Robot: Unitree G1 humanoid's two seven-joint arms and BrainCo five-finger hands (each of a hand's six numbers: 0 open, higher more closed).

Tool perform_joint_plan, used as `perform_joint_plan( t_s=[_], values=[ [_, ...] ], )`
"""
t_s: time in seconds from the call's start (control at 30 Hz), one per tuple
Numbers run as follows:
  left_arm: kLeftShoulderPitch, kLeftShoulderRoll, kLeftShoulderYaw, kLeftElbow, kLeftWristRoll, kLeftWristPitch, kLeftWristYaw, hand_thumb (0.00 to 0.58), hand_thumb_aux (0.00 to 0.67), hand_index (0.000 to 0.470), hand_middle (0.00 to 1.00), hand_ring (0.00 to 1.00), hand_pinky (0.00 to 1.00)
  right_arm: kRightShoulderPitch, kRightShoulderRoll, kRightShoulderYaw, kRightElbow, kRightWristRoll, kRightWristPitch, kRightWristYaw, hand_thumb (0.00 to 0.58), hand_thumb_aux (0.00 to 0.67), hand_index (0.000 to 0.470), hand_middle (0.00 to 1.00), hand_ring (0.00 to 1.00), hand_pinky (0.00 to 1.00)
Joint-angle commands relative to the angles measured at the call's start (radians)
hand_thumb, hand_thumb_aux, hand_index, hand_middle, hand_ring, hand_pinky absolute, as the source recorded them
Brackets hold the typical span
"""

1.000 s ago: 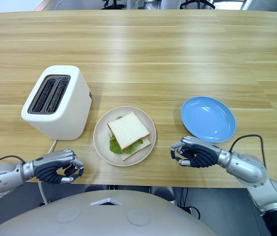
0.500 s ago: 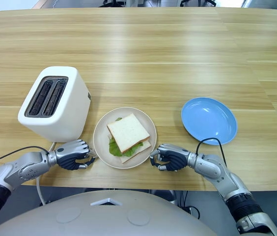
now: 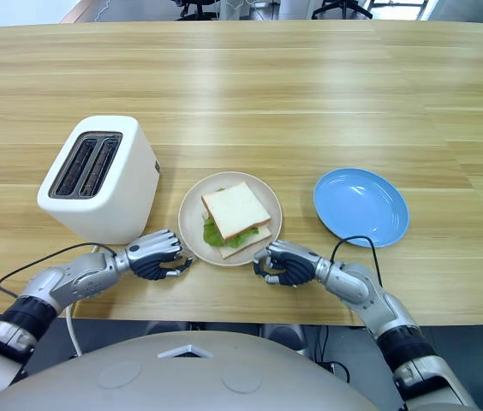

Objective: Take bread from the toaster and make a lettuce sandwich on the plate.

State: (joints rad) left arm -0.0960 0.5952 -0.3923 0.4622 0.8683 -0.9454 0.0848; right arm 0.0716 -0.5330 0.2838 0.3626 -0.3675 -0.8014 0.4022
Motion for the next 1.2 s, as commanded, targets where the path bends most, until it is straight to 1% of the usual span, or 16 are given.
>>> perform_joint_plan(
  t_s=[0.03,0.13,0.17,0.2,0.3,0.37,0.43,0.47,0.5,0.53,0.57,0.67,0.8,0.93,1.13,1.2],
  values=[
    [-0.054,-0.017,-0.026,0.073,0.035,0.026,0.064,0.58,0.67,0.46,1.0,1.0,1.0,-0.047,0.02,-0.002,0.08,-0.04,0.016,-0.064,0.58,0.67,0.46,1.0,1.0,1.0],
    [-0.103,-0.04,-0.042,0.122,0.043,0.038,0.12,0.58,0.67,0.46,1.0,1.0,1.0,-0.109,0.037,-0.008,0.161,-0.063,0.016,-0.131,0.58,0.67,0.46,1.0,1.0,1.0],
    [-0.117,-0.046,-0.045,0.137,0.045,0.042,0.137,0.58,0.67,0.46,0.94,0.94,0.94,-0.125,0.042,-0.009,0.182,-0.063,0.014,-0.147,0.58,0.67,0.46,1.0,1.0,1.0],
    [-0.132,-0.049,-0.051,0.151,0.048,0.045,0.155,0.58,0.67,0.46,0.94,0.94,0.94,-0.137,0.044,-0.007,0.199,-0.066,0.009,-0.16,0.58,0.67,0.46,1.0,1.0,1.0],
    [-0.16,-0.053,-0.063,0.18,0.045,0.042,0.197,0.58,0.67,0.46,0.91,0.91,0.91,-0.148,0.044,-0.003,0.216,-0.063,-0.01,-0.182,0.58,0.67,0.46,1.0,1.0,1.0],
    [-0.161,-0.05,-0.062,0.167,0.023,0.029,0.209,0.58,0.67,0.46,0.88,0.88,0.88,-0.131,0.029,-0.011,0.185,-0.036,-0.034,-0.178,0.58,0.67,0.46,1.0,1.0,1.0],
    [-0.143,-0.041,-0.044,0.116,-0.023,0.007,0.204,0.58,0.67,0.46,0.38,0.38,0.38,-0.09,0.001,-0.038,0.107,0.077,-0.066,-0.136,0.58,0.67,0.46,1.0,1.0,1.0],
    [-0.128,-0.036,-0.027,0.078,-0.061,-0.005,0.195,0.58,0.67,0.46,0.38,0.38,0.38,-0.067,-0.018,-0.061,0.056,0.146,-0.077,-0.12,0.58,0.67,0.46,1.0,1.0,1.0],
    [-0.111,-0.032,-0.007,0.036,-0.107,-0.015,0.186,0.48,0.391,0.269,0.0,0.0,0.0,-0.045,-0.036,-0.084,0.008,0.215,-0.085,-0.109,0.31,0.213,0.146,0.25,0.25,0.25],
    [-0.089,-0.028,0.017,-0.016,-0.17,-0.028,0.174,0.075,0.045,0.031,0.0,0.0,0.0,-0.023,-0.054,-0.108,-0.046,0.298,-0.092,-0.099,0.0,0.0,0.0,0.0,0.0,0.0],
    [-0.069,-0.027,0.039,-0.068,-0.245,-0.034,0.156,0.0,0.0,0.0,0.0,0.0,0.0,-0.007,-0.062,-0.138,-0.096,0.372,-0.093,-0.099,0.0,0.0,0.0,0.0,0.0,0.0],
    [-0.017,-0.045,0.121,-0.24,-0.428,0.002,0.125,0.0,0.0,0.0,0.0,0.0,0.0,0.014,-0.055,-0.222,-0.224,0.536,-0.087,-0.113,0.0,0.0,0.0,0.0,0.0,0.0],
    [0.046,-0.097,0.195,-0.447,-0.555,0.057,0.102,0.0,0.0,0.0,0.0,0.0,0.0,0.005,0.009,-0.277,-0.348,0.649,-0.074,-0.127,0.0,0.0,0.0,0.0,0.0,0.0],
    [0.074,-0.162,0.231,-0.574,-0.615,0.107,0.071,0.0,0.0,0.0,0.0,0.0,0.0,-0.009,0.085,-0.31,-0.381,0.635,-0.068,-0.138,0.0,0.0,0.0,0.0,0.0,0.0],
    [0.067,-0.257,0.292,-0.626,-0.693,0.159,0.051,0.0,0.0,0.0,0.0,0.0,0.0,-0.041,0.164,-0.314,-0.361,0.612,-0.065,-0.122,0.0,0.0,0.0,0.0,0.0,0.0],
    [0.064,-0.276,0.313,-0.639,-0.703,0.171,0.045,0.0,0.0,0.0,0.0,0.0,0.0,-0.054,0.18,-0.328,-0.353,0.583,-0.088,-0.126,0.0,0.0,0.0,0.0,0.0,0.0]
  ],
)
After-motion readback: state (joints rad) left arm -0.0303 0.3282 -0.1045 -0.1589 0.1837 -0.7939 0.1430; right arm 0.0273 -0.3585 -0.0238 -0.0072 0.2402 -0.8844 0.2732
